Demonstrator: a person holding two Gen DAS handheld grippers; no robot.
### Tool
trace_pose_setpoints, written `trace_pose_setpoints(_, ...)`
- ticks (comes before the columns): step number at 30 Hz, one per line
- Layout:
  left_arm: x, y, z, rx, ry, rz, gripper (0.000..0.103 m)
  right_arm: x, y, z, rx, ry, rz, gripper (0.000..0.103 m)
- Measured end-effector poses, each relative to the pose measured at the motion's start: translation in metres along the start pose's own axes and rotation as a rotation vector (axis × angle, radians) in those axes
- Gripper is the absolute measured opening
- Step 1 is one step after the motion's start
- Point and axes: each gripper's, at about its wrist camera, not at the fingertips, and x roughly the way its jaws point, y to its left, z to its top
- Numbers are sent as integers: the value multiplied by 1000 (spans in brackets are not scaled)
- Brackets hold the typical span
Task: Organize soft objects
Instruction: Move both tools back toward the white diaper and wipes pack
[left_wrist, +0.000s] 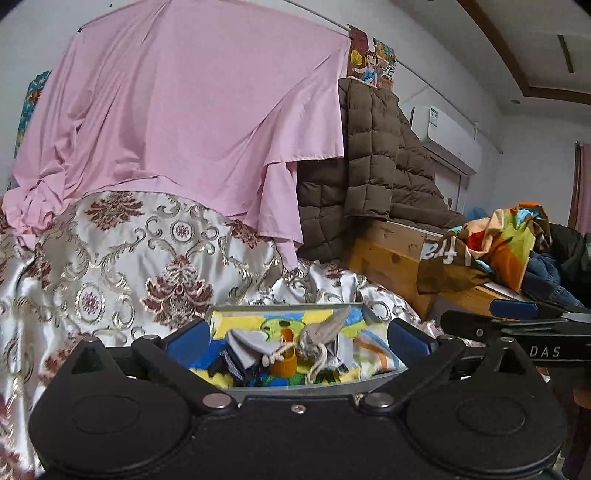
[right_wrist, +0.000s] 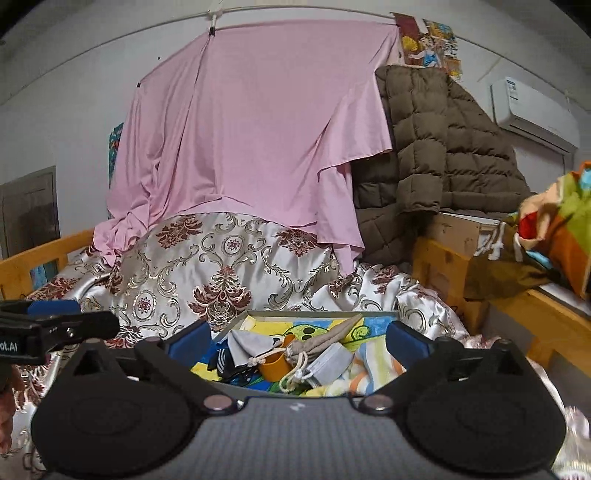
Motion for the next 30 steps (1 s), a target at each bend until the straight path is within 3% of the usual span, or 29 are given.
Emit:
trace_pose_setpoints(9, -52, 3, -25, 2, 12, -3, 102, -48, 15, -21, 45, -9, -38, 103)
trace_pose_setpoints(20, -84, 17, -55, -9, 56, -23, 102, -86, 48, -47, 14, 9, -71, 103)
trace_pose_setpoints(30, -96, 30, -23, 231, 171, -86, 102, -95, 53, -79, 46, 82, -99, 103)
